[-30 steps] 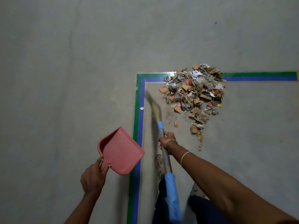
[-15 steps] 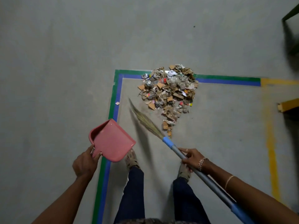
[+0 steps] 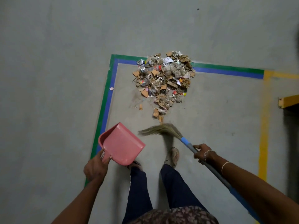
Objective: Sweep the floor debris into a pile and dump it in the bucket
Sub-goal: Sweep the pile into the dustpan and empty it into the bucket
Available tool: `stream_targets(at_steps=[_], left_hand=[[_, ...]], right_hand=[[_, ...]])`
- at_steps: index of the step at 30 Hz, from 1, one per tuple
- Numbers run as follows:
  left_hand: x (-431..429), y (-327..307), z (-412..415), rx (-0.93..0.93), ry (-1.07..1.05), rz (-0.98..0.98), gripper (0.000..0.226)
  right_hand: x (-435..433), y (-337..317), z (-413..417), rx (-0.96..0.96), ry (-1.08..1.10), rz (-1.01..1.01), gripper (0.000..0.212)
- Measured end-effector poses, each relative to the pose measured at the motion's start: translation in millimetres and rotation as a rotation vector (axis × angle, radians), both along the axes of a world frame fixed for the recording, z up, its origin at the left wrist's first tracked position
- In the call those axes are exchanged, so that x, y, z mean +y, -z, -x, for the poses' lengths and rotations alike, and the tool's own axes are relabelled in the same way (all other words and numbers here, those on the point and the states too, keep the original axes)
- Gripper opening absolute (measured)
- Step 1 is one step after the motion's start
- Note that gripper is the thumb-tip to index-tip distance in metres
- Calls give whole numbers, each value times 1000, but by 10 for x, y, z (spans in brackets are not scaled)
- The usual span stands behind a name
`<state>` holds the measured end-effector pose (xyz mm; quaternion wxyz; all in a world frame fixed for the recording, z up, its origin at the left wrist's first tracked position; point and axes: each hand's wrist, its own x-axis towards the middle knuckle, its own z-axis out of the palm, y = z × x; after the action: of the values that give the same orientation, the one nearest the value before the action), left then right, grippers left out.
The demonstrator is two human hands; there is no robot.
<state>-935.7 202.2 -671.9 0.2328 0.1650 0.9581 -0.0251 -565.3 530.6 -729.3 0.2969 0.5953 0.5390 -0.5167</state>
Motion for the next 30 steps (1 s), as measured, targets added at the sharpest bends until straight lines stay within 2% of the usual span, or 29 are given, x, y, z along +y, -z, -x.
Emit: stream_targets(at_steps=[4,10,15,19,26,30], left_hand=[[-6,-82,-95,-1,-71,-23,61],[101,-247,-135,63,-120,-90,60],[177,-238,-23,42,-124,-115,61],[140,-180,138,22,-138,-94,62],[-11,-174,615,17,-204,-91,58],[-206,-113,1037,29,-210,-88,54]], right_hand=[[76,25,203,69,27,-35,72],[118,-102,461,215,236,-112,70],[138,-382,707,310,402,70,67],[-113,-583,991,354,431,244,62],[-571,-631,2210,419,463,365,59],[-659,-305,3157,417,457,372,38]])
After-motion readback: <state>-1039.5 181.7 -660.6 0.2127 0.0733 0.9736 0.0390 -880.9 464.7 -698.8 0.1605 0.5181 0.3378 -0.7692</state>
